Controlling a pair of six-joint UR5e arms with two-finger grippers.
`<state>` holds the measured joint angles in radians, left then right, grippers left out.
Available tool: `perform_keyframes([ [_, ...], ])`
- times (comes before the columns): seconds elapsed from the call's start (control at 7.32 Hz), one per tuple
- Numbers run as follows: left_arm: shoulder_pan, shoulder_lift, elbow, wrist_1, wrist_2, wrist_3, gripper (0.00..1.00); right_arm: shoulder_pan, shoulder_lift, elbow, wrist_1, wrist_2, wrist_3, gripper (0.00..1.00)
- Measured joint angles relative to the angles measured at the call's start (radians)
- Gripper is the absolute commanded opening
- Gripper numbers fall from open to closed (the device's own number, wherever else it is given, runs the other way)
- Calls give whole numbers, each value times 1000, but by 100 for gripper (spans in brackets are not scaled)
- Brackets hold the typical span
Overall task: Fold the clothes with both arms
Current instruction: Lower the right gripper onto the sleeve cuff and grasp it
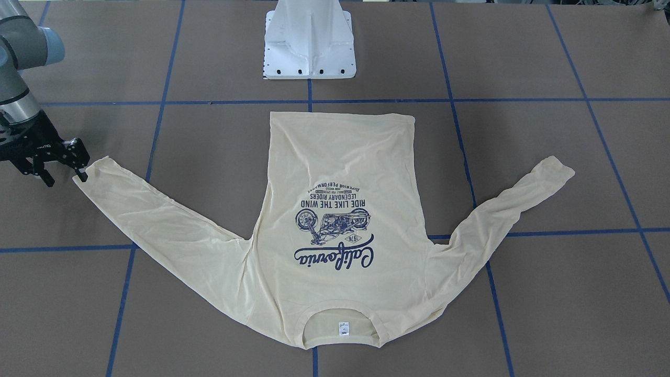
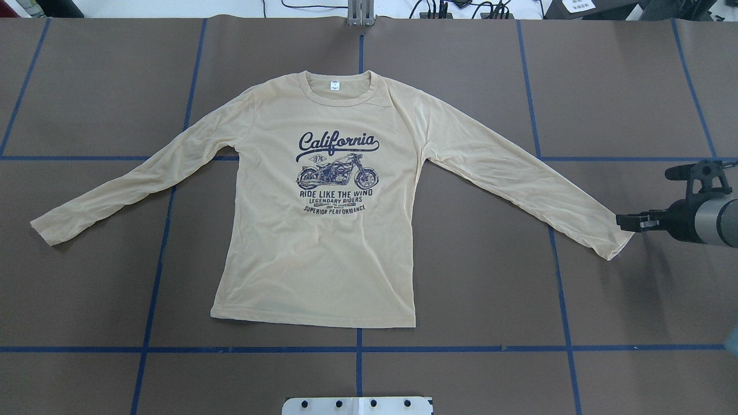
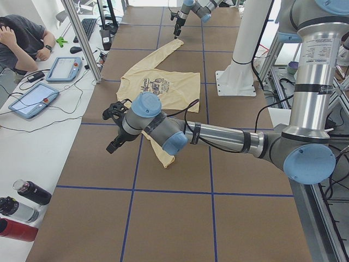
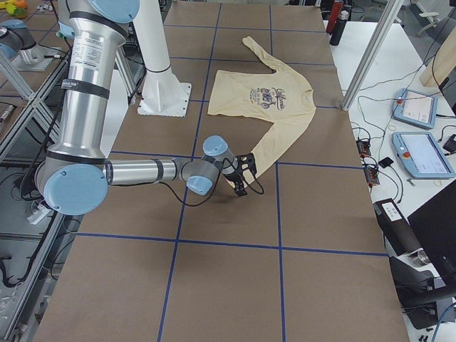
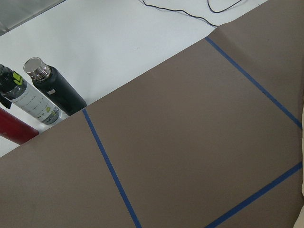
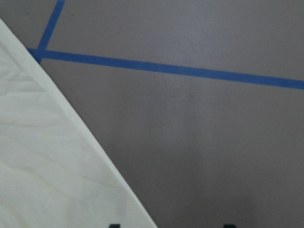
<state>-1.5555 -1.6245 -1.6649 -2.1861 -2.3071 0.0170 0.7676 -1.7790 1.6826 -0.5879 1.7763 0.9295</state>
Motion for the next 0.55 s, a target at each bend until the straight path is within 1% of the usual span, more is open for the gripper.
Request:
perform_keyframes([
  [0.27, 0, 0, 6, 0, 0, 0, 100, -5, -5, -12, 27, 0, 17, 52],
  [0.55, 0, 1, 9, 0, -1, 0, 100, -18, -18, -12, 43, 0, 21, 52],
])
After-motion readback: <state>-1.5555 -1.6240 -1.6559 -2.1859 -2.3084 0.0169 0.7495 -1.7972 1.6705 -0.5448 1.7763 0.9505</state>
